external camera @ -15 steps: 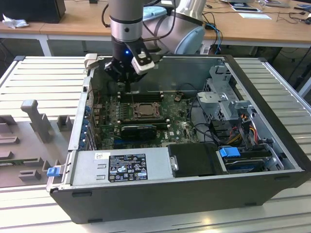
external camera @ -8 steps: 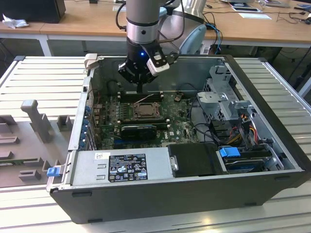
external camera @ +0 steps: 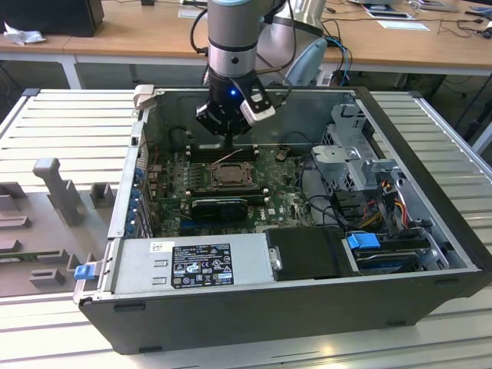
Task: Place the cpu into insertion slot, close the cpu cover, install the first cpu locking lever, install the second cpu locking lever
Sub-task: 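Install the first cpu locking lever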
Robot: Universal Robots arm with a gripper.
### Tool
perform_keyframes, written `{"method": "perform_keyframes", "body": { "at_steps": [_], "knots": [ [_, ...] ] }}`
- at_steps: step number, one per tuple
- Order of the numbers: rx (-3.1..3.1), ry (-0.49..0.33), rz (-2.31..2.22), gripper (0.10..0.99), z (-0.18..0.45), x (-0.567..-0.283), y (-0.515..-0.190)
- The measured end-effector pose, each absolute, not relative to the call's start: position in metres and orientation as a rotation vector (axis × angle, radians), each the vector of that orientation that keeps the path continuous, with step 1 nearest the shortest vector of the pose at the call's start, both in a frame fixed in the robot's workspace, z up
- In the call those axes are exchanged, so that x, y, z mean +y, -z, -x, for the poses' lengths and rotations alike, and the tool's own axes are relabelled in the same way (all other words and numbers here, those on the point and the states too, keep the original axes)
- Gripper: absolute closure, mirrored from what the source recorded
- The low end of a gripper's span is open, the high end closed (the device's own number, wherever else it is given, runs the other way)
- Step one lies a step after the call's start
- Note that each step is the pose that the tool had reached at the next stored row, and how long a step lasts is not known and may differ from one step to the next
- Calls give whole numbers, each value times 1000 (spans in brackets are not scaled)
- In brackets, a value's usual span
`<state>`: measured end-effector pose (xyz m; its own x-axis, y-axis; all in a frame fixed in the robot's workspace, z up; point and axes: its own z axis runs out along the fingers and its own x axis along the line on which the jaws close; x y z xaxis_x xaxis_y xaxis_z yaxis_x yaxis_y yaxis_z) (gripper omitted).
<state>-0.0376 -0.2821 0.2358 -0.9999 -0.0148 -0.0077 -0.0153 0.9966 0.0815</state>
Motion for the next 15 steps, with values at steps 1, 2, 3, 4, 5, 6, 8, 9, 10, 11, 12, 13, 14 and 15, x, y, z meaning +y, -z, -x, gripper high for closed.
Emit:
{"method": "perform_keyframes", "body": {
  "at_steps": [1,2,3,4,5,6,8,9,10,11,12,13,14,15],
  "knots": [
    [3132,-128,26,980,35,-282,-233],
    [3132,-128,28,980,34,-281,-231],
    [3132,-128,32,980,34,-281,-229],
    [3132,-128,35,980,33,-281,-228],
    [3132,-128,40,980,32,-281,-225],
    [3132,-128,43,980,32,-281,-224],
    [3132,-128,50,980,28,-281,-220],
    [3132,-128,51,980,28,-281,-219],
    [3131,-128,52,980,27,-281,-219],
    [3131,-128,53,980,26,-281,-217],
    [3131,-128,53,980,25,-281,-216],
    [3131,-127,54,980,25,-281,-216],
    [3131,-127,53,980,24,-281,-214],
    [3131,-127,54,980,24,-281,-212]
  ]
}}
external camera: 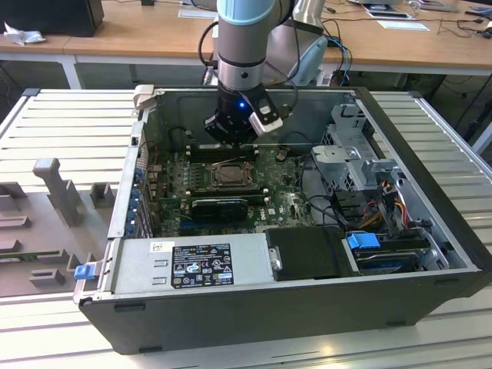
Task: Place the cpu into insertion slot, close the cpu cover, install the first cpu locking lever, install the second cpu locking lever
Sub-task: 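Install the first cpu locking lever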
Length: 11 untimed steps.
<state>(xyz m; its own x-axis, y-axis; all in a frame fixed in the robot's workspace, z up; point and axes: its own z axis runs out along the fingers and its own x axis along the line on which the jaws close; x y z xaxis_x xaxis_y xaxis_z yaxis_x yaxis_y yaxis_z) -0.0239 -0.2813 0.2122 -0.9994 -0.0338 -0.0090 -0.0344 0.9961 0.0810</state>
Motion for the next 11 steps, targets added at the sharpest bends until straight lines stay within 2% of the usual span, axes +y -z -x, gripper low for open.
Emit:
{"method": "perform_keyframes", "body": {
  "at_steps": [11],
  "knots": [
    [3132,-111,54,980,20,-281,-203]
  ]
}}
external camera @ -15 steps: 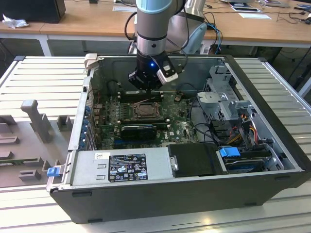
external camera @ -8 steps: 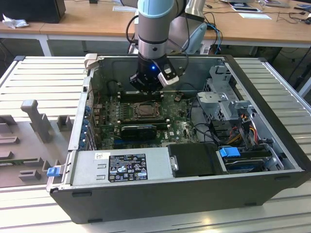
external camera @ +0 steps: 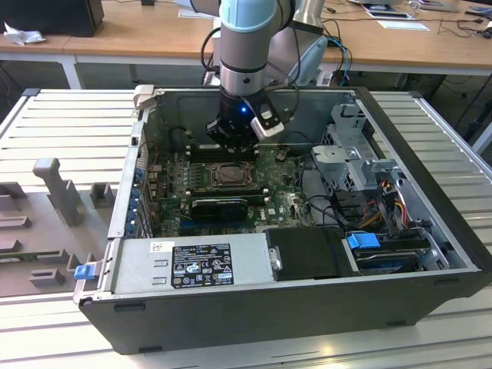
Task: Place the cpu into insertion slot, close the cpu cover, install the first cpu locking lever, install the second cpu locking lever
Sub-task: 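Install the first cpu locking lever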
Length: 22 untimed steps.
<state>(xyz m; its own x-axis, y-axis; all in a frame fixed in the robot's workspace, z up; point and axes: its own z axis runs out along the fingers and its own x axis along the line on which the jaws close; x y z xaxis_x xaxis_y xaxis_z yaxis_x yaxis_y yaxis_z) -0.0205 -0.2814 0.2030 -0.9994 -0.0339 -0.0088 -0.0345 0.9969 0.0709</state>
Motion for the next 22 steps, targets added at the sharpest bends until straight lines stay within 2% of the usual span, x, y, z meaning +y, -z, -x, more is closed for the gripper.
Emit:
{"method": "perform_keyframes", "body": {
  "at_steps": [4,8,13,22],
  "knots": [
    [3132,-108,54,980,21,-282,-201],
    [3130,-137,53,980,20,-281,-201],
    [3130,-138,53,980,20,-281,-223],
    [3131,-130,54,980,20,-287,-223]
  ]
}}
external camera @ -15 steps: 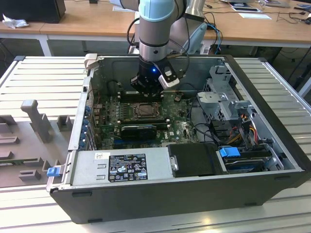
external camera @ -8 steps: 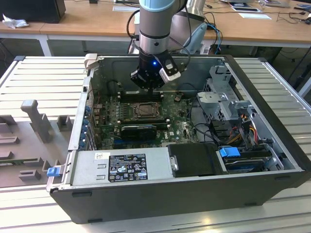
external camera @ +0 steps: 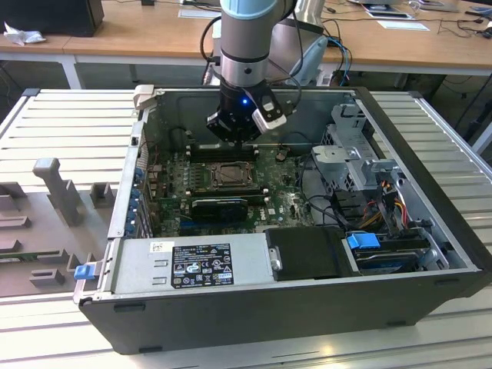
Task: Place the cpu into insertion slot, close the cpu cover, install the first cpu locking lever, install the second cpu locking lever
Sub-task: 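Install the first cpu locking lever, then install the second cpu locking lever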
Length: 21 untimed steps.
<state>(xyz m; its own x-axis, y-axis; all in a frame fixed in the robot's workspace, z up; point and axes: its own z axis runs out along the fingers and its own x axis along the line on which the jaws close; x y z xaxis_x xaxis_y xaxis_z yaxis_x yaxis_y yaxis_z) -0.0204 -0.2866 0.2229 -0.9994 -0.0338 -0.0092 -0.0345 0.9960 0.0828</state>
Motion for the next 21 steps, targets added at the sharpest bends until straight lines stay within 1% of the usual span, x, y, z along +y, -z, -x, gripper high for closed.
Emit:
{"method": "perform_keyframes", "body": {
  "at_steps": [21],
  "knots": [
    [3131,-133,54,980,20,-296,-227]
  ]
}}
